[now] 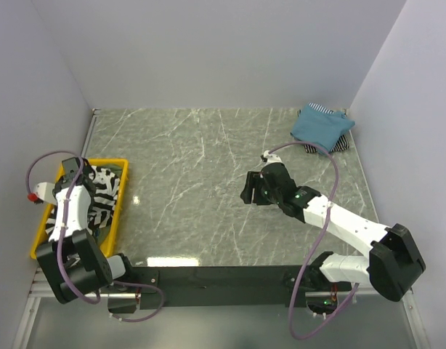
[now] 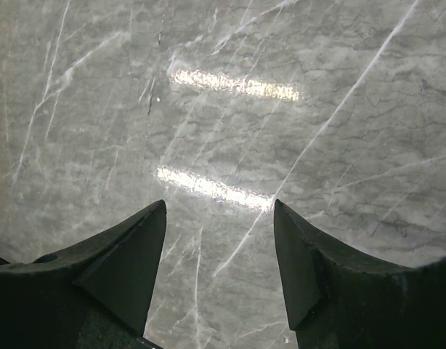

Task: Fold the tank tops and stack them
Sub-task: Grab the tank top from the pile

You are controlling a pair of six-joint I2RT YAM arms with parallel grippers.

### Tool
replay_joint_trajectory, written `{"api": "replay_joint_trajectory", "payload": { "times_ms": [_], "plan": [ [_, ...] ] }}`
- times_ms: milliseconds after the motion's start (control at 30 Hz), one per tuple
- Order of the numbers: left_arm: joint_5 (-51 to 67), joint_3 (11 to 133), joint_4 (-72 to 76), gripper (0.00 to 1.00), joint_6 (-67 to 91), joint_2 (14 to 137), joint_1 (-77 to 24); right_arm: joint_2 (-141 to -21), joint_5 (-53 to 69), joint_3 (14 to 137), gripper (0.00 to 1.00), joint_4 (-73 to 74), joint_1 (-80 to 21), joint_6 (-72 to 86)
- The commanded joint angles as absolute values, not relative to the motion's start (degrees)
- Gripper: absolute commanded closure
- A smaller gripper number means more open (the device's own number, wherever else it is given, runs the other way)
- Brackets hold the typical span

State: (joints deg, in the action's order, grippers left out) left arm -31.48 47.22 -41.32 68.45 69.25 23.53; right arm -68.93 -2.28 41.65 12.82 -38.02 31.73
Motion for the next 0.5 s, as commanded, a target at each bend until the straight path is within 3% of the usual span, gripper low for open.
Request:
{"api": "replay_joint_trajectory", "payload": {
  "times_ms": [0, 167, 267, 367, 467],
  "plan": [
    [-34.27, 46.14, -41.84, 0.27, 70.84, 71.18, 24.43, -67.32, -2.9, 40.87, 0.32, 11.51, -38.41, 31.46],
    [-35.86, 45.18, -41.49, 0.29, 70.84, 73.56, 25.49, -67.67, -3.16, 39.9, 0.32, 10.99, -38.41, 31.38],
    [-34.55, 44.56, -40.78, 0.37, 70.75, 74.53, 26.1, -68.46, -2.9, 39.81, 0.32, 10.72, -38.41, 31.38],
    [-34.45, 44.47, -40.17, 0.5, 70.32, 74.79, 26.19, -68.73, -2.9, 39.38, 0.32, 10.2, -38.5, 31.38],
    [-34.46, 44.03, -39.29, 0.73, 69.52, 75.32, 26.19, -69.25, -2.73, 39.11, 0.32, 9.84, -38.5, 31.38]
  ]
}}
